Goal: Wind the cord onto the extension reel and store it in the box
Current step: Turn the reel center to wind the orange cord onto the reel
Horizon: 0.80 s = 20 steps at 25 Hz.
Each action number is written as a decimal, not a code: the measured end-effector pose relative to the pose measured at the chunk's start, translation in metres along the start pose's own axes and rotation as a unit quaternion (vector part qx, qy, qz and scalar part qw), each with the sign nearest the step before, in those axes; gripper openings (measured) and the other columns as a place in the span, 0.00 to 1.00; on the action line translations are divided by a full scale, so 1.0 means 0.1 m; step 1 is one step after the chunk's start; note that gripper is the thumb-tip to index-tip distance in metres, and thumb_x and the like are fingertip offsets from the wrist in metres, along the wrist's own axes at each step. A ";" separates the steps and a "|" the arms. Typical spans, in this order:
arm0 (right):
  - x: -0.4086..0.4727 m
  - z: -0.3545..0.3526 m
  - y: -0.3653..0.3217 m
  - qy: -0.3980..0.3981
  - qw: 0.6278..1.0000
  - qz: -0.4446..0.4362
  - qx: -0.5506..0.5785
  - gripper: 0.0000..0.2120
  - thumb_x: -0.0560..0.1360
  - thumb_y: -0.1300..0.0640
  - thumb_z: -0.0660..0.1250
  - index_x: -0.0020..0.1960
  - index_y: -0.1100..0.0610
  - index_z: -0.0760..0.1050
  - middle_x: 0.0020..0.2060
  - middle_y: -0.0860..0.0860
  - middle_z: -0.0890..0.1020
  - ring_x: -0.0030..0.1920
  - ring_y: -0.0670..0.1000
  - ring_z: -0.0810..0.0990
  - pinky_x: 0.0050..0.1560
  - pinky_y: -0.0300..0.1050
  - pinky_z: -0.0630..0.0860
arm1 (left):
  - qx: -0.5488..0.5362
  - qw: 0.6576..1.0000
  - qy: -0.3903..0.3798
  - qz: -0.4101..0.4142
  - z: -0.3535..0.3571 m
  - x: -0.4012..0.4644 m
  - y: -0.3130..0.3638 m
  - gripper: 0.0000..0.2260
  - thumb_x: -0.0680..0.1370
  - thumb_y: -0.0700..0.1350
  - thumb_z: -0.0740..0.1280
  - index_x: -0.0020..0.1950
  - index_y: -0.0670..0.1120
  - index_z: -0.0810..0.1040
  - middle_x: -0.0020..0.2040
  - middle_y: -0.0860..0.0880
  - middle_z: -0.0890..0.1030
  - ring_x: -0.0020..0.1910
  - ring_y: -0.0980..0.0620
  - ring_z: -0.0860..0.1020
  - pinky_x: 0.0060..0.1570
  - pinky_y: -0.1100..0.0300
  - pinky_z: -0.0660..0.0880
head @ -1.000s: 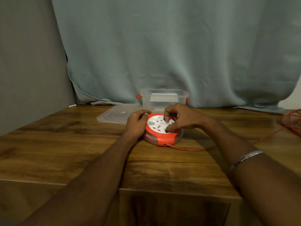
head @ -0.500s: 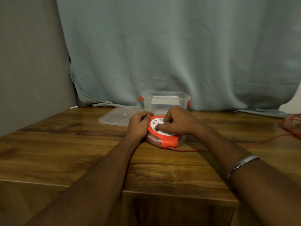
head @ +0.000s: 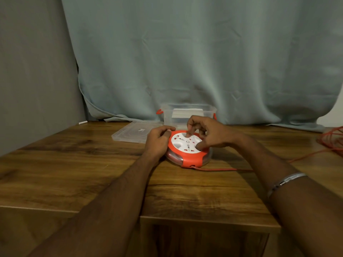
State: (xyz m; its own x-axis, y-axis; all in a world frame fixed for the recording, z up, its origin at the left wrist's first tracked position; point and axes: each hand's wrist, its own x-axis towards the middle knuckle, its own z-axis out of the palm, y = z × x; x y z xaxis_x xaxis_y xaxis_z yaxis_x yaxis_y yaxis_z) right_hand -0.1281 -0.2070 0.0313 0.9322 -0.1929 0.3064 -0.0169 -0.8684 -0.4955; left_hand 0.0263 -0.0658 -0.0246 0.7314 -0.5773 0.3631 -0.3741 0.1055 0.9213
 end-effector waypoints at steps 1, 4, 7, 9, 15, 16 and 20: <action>0.00 0.00 0.00 0.001 1.000 0.002 -0.006 0.25 0.64 0.68 0.79 0.54 0.52 0.73 0.47 0.46 0.84 0.34 0.47 0.73 0.31 0.41 0.70 | -0.001 1.000 0.002 0.000 0.00 0.00 0.00 0.12 0.84 0.43 0.60 0.61 0.46 0.81 0.57 0.47 0.83 0.50 0.51 0.82 0.47 0.55 0.83; -0.01 0.05 -0.03 0.003 0.999 -0.002 -0.037 0.20 0.65 0.59 0.81 0.49 0.49 0.73 0.42 0.45 0.81 0.35 0.41 0.74 0.34 0.38 0.71 | -0.001 1.000 0.009 0.009 -0.01 0.01 -0.01 0.12 0.84 0.44 0.61 0.61 0.46 0.82 0.57 0.46 0.84 0.52 0.49 0.83 0.51 0.52 0.83; -0.01 0.12 -0.07 0.012 0.995 -0.002 -0.095 0.16 0.63 0.43 0.77 0.38 0.50 0.73 0.33 0.45 0.77 0.33 0.44 0.73 0.36 0.48 0.71 | -0.004 1.000 0.012 0.015 -0.01 0.01 -0.02 0.11 0.83 0.43 0.61 0.59 0.45 0.83 0.56 0.46 0.84 0.52 0.49 0.83 0.53 0.50 0.82; 0.00 0.15 -0.11 0.024 0.991 0.016 -0.134 0.19 0.63 0.38 0.73 0.32 0.52 0.72 0.27 0.45 0.75 0.31 0.46 0.72 0.36 0.52 0.72 | 0.001 1.000 0.012 0.016 -0.01 0.01 -0.02 0.11 0.83 0.43 0.61 0.59 0.45 0.82 0.55 0.47 0.83 0.53 0.49 0.82 0.53 0.52 0.82; 0.07 0.28 -0.21 0.093 0.978 -0.010 -0.187 0.28 0.72 0.40 0.75 0.24 0.56 0.70 0.18 0.49 0.70 0.22 0.48 0.70 0.31 0.45 0.67 | -0.006 1.000 0.004 0.020 -0.02 0.03 -0.04 0.11 0.82 0.43 0.62 0.58 0.46 0.83 0.56 0.46 0.84 0.54 0.47 0.83 0.55 0.48 0.82; 0.08 0.28 -0.20 0.097 0.978 -0.011 -0.186 0.27 0.72 0.41 0.75 0.24 0.56 0.70 0.19 0.49 0.71 0.23 0.48 0.71 0.31 0.45 0.67 | -0.009 1.000 0.003 0.018 -0.03 0.02 -0.03 0.11 0.82 0.43 0.62 0.58 0.46 0.83 0.57 0.46 0.84 0.54 0.47 0.83 0.55 0.48 0.82; 0.07 0.14 -0.15 0.077 0.990 -0.023 -0.114 0.07 0.64 0.54 0.75 0.40 0.50 0.78 0.34 0.43 0.83 0.31 0.43 0.75 0.36 0.52 0.77 | 0.002 1.000 0.005 0.006 -0.03 0.03 -0.03 0.11 0.83 0.43 0.62 0.60 0.46 0.83 0.59 0.46 0.83 0.54 0.48 0.82 0.55 0.48 0.82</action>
State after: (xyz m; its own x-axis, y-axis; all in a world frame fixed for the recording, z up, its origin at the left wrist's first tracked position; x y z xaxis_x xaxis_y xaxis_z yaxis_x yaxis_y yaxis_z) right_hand -0.1161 -0.1890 0.0291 0.8678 -0.2024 0.4538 -0.0727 -0.9552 -0.2869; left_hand 0.0309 -0.0658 -0.0255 0.7324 -0.5685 0.3747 -0.3845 0.1089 0.9167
